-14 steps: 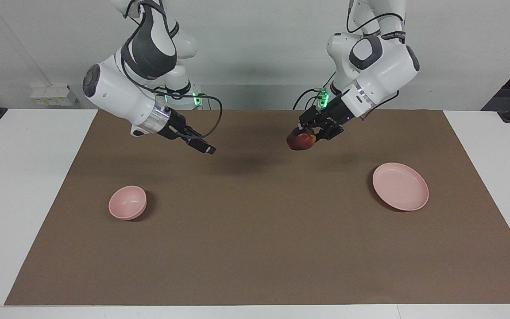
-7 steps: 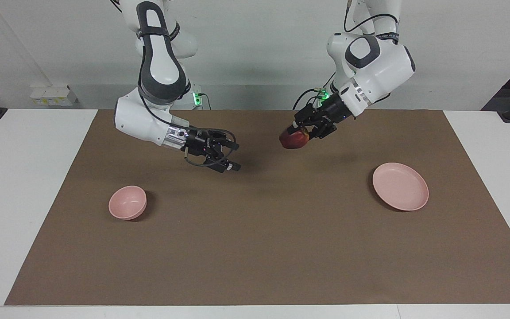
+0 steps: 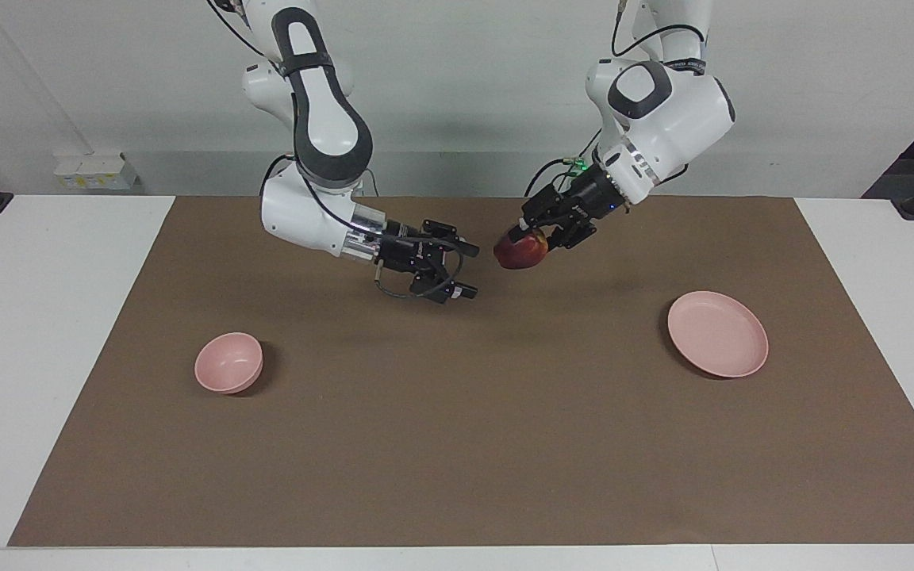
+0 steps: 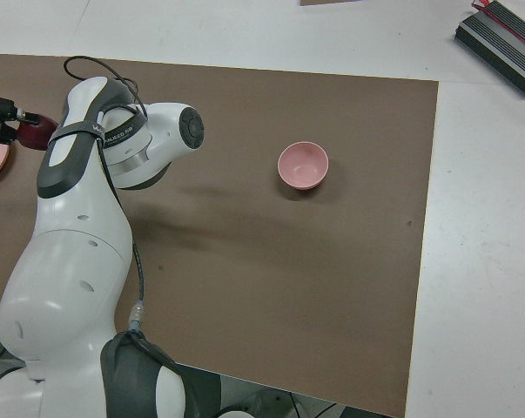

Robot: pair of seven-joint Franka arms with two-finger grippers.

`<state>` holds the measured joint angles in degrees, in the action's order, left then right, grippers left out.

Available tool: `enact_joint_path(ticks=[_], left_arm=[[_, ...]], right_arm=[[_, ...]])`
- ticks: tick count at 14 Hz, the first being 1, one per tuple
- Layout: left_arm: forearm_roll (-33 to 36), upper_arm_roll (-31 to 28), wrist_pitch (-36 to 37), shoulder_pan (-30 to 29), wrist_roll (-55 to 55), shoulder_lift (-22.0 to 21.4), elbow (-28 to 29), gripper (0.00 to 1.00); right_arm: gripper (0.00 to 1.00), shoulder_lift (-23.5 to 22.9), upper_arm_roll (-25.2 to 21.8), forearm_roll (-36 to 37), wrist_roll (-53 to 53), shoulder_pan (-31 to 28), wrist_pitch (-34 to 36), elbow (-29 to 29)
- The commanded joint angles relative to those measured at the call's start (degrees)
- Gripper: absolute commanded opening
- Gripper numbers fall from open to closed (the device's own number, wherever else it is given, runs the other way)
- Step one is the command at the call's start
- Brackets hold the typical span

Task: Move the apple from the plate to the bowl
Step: 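Lift the apple with the left gripper while the right gripper approaches it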

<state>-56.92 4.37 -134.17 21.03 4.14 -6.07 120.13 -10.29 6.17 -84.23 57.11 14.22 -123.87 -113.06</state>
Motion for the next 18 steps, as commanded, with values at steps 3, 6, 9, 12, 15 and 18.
enact_joint_path(ticks=[3, 6, 9, 12, 15, 18], left_arm=[[-1.1, -0.7, -1.7, 1.1, 1.2, 1.5, -2.3, 0.00], [-1.0, -0.6, -1.8, 1.2, 1.8, 1.5, -2.3, 0.00], [-0.7, -0.1, -1.8, 1.3, 2.5, 1.5, -2.3, 0.00], [-0.6, 0.2, -5.4, 2.3, 3.9, 2.3, -2.3, 0.00], [-0.3, 0.2, -5.6, 3.1, 4.0, 3.0, -2.3, 0.00], [-0.2, 0.3, -5.3, 3.3, 4.1, 3.1, -1.7, 0.00]], right_arm=[[1.00, 0.6, 0.3, -1.2, 1.1, 2.1, -0.2, -1.2], [1.00, 0.5, 0.3, -1.2, 1.0, 2.2, -0.6, -1.0], [1.00, 0.5, 0.3, -1.2, 1.0, 2.8, -0.6, -0.8], [1.00, 0.4, 0.3, -1.2, 0.9, 4.0, -0.8, -0.4], [1.00, 0.4, 0.3, -1.2, 1.0, 4.0, -0.4, -0.1], [1.00, 0.4, 0.3, -1.2, 1.6, 3.5, 0.1, 1.2]])
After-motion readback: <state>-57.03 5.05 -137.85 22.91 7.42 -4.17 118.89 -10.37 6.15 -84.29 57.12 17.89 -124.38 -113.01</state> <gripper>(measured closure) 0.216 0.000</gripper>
